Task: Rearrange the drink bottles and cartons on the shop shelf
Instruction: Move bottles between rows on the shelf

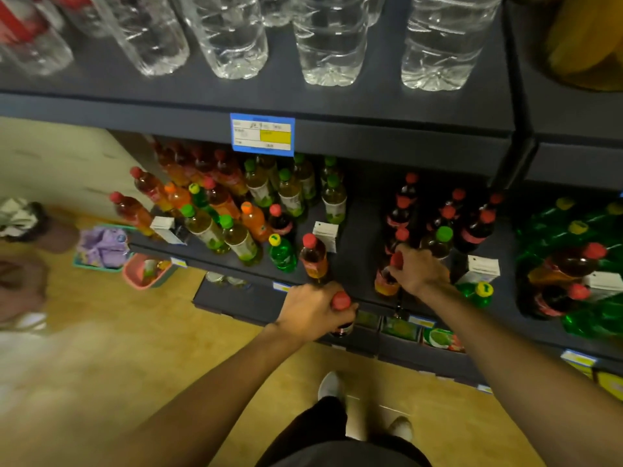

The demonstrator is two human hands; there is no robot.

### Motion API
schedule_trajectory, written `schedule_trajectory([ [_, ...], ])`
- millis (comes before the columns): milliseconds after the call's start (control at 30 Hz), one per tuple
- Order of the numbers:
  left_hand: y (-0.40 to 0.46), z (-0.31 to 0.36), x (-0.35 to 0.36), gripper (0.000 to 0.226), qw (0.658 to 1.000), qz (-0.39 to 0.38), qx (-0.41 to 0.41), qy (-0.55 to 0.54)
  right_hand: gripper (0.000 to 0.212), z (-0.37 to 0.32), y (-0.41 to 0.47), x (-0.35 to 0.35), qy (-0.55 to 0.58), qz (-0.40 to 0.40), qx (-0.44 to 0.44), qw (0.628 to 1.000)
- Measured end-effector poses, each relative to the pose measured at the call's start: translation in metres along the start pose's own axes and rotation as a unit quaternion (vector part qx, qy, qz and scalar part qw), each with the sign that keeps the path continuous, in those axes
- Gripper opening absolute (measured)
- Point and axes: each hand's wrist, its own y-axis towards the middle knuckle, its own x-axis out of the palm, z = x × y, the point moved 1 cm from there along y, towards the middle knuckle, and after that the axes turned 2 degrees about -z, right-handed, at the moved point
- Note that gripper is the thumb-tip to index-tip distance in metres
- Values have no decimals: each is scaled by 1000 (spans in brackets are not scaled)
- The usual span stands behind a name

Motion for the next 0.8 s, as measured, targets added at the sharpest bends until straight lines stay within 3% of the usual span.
schedule_trajectory([
  [233, 12, -10, 2, 33, 999, -54, -2, 9, 35, 5, -14, 8, 60, 13, -7, 998],
  [433, 37, 3, 17, 36, 997, -72, -8, 2, 32, 31, -56, 5, 154, 12, 33, 987],
  [600, 57, 31, 40, 36, 995, -103, -5, -1, 42, 47, -87, -2, 132, 21, 41, 990],
  [800, 81, 62, 57, 36, 989, -146, -26, -18, 37, 75, -125, 0, 164, 17, 84, 983],
])
